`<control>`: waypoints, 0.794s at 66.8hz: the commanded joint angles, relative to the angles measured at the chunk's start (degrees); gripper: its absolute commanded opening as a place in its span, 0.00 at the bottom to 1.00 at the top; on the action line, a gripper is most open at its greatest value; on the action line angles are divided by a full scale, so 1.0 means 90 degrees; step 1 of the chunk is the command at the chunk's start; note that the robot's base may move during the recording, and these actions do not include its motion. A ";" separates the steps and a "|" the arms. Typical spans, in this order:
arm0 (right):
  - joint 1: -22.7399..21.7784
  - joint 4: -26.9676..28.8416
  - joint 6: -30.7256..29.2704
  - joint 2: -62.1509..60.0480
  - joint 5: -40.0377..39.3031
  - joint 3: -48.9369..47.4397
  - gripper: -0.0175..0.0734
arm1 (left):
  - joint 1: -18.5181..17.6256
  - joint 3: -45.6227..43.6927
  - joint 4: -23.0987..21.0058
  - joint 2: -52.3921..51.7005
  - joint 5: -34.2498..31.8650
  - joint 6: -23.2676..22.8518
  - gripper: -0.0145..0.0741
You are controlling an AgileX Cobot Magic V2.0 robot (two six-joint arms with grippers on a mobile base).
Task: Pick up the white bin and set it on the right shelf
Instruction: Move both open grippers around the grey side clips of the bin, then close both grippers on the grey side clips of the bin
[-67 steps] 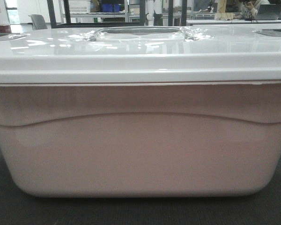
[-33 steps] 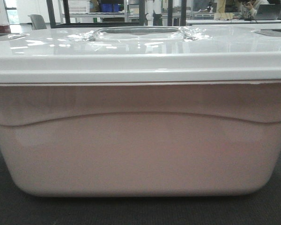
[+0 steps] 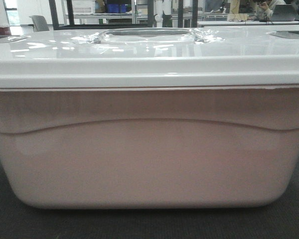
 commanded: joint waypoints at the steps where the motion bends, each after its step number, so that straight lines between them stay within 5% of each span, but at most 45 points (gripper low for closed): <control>1: -0.0103 0.0558 -0.0281 -0.0146 0.0797 0.0045 0.84 | 0.0008 -0.0152 -0.0391 -0.0096 0.0613 0.0066 0.68; 53: 0.0367 0.1120 -0.0437 -0.0146 0.0796 0.0068 0.84 | -0.0430 0.0526 -0.1189 0.0297 0.0659 0.0769 0.68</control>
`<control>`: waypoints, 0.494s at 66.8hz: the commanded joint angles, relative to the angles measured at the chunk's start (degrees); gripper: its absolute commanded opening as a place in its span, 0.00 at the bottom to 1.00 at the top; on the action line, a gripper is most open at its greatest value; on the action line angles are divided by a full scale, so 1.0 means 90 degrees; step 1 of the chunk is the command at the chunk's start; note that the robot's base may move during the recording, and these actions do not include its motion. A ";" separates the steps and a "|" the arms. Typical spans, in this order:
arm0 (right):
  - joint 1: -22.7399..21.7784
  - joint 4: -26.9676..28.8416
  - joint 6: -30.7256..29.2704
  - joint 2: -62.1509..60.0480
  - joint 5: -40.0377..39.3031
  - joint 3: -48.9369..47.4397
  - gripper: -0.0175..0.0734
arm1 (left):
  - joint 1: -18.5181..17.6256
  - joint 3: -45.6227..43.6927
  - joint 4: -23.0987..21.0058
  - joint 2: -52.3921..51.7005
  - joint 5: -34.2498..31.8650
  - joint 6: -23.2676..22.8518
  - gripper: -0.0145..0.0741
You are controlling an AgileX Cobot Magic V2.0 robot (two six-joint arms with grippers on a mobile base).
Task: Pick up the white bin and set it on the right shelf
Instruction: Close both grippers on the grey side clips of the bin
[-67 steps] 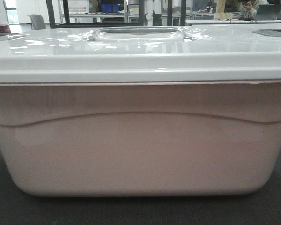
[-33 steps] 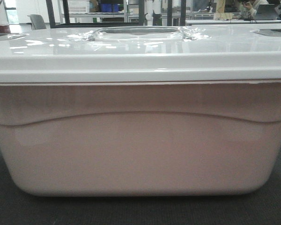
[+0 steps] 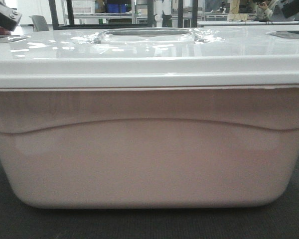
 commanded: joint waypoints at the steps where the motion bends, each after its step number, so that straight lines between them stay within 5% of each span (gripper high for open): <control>1: -0.0002 0.0516 -0.0101 -0.0146 0.0885 -0.0140 0.84 | -0.0036 -0.0127 -0.0576 -0.0161 0.0760 0.0081 0.68; 33: 0.0023 0.1095 -0.0591 -0.0146 0.0885 0.0358 0.84 | -0.0046 -0.0127 -0.0589 -0.0161 0.0701 0.0081 0.68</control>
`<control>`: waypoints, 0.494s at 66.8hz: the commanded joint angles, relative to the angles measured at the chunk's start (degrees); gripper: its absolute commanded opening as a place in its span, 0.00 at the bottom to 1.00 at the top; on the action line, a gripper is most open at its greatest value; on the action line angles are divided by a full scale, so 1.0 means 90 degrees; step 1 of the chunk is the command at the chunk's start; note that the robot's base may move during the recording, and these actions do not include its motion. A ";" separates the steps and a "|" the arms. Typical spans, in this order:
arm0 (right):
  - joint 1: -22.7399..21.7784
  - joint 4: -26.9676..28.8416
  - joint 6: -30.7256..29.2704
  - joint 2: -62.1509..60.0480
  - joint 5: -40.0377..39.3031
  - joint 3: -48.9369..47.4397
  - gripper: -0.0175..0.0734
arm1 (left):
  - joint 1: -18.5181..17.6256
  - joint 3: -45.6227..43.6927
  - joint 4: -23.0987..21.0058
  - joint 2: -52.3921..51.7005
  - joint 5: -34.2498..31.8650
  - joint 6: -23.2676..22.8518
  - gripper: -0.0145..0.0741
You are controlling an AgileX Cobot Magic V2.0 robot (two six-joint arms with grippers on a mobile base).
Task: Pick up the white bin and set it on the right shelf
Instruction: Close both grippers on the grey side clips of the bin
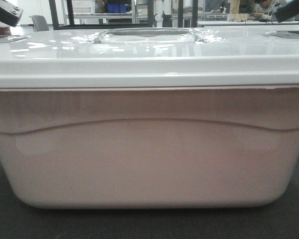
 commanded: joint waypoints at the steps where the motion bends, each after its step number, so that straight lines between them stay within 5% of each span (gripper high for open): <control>1: 0.0025 0.0540 -0.0152 -0.0146 0.0901 -0.0116 0.84 | -0.0046 -0.0127 -0.0538 -0.0161 0.0716 0.0037 0.68; 33: 0.0515 0.0540 -0.0171 -0.0146 0.0529 -0.0116 0.84 | -0.0502 -0.0127 -0.0579 -0.0161 0.0430 0.0046 0.68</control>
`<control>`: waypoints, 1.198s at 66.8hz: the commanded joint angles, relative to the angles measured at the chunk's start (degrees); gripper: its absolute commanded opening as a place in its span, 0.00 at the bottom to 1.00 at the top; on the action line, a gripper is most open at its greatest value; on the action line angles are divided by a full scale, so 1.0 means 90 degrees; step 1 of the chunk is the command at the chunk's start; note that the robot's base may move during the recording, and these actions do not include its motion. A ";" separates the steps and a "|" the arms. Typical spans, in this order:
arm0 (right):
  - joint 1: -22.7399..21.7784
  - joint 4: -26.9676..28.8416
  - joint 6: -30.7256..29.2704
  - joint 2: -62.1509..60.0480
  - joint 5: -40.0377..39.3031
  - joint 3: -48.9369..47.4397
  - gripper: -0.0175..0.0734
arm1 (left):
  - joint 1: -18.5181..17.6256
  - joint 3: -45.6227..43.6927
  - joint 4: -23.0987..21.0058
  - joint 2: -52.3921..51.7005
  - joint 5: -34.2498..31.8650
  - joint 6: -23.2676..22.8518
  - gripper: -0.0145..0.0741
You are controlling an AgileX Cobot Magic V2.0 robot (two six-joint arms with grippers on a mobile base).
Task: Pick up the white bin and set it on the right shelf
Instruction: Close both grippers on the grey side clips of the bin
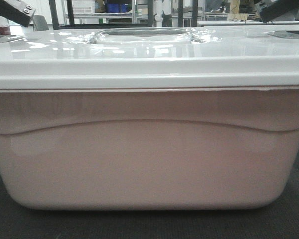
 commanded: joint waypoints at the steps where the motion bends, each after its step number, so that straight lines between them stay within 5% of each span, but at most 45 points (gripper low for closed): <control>1: 0.0015 0.0498 -0.0126 -0.0146 0.0589 -0.0116 0.84 | -0.0057 -0.0127 -0.0534 -0.0161 0.0470 0.0046 0.68; 48: 0.0015 0.0492 -0.0126 -0.0146 0.0376 -0.0116 0.78 | -0.0057 -0.0127 -0.0534 -0.0161 0.0394 0.0046 0.68; 61: 0.0015 0.0492 -0.0126 -0.0146 0.0376 -0.0116 0.63 | -0.0057 -0.0127 -0.0534 -0.0161 0.0406 0.0046 0.52; 80: 0.0015 0.0492 -0.0126 -0.0146 0.0376 -0.0116 0.63 | -0.0057 -0.0127 -0.0534 -0.0161 0.0406 0.0046 0.32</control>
